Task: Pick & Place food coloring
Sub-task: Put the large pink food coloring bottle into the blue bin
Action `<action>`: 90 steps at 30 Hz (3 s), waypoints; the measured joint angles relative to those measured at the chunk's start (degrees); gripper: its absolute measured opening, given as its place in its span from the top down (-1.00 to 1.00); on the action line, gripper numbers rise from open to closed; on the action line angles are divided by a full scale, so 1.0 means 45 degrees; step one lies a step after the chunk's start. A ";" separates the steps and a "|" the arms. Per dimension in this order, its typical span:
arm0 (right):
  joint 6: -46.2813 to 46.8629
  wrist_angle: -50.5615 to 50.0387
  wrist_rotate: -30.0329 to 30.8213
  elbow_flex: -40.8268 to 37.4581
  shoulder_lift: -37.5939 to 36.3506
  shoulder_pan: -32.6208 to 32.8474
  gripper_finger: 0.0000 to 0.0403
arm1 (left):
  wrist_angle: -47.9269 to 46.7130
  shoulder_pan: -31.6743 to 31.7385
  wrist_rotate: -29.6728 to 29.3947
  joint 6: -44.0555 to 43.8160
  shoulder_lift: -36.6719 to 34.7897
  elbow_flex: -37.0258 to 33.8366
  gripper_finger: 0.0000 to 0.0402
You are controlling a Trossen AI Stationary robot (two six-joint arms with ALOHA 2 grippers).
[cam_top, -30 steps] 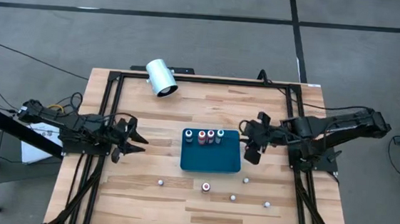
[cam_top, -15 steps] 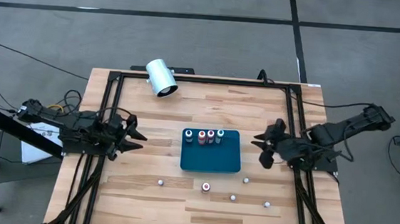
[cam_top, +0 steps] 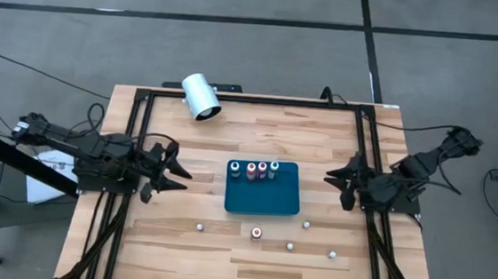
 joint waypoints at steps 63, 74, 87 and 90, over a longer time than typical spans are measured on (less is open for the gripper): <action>-0.3542 0.6206 -0.5343 -0.5254 -0.5054 -0.3696 0.54 | -0.2715 -0.0385 0.4048 -0.1666 1.4334 0.9596 0.24; -0.3142 0.6077 -0.4894 -0.5234 -0.5040 -0.3706 0.54 | -0.2556 -0.0374 0.3986 0.0091 1.4613 0.9591 0.24; -0.2681 0.6057 -0.4199 -0.5234 -0.5037 -0.3711 0.54 | -0.2408 -0.0374 0.2683 0.3028 1.4623 0.9589 0.24; -0.2671 0.6175 -0.3907 -0.5234 -0.5040 -0.3711 0.54 | -0.2445 -0.0374 0.2678 0.2617 1.4623 0.9591 0.24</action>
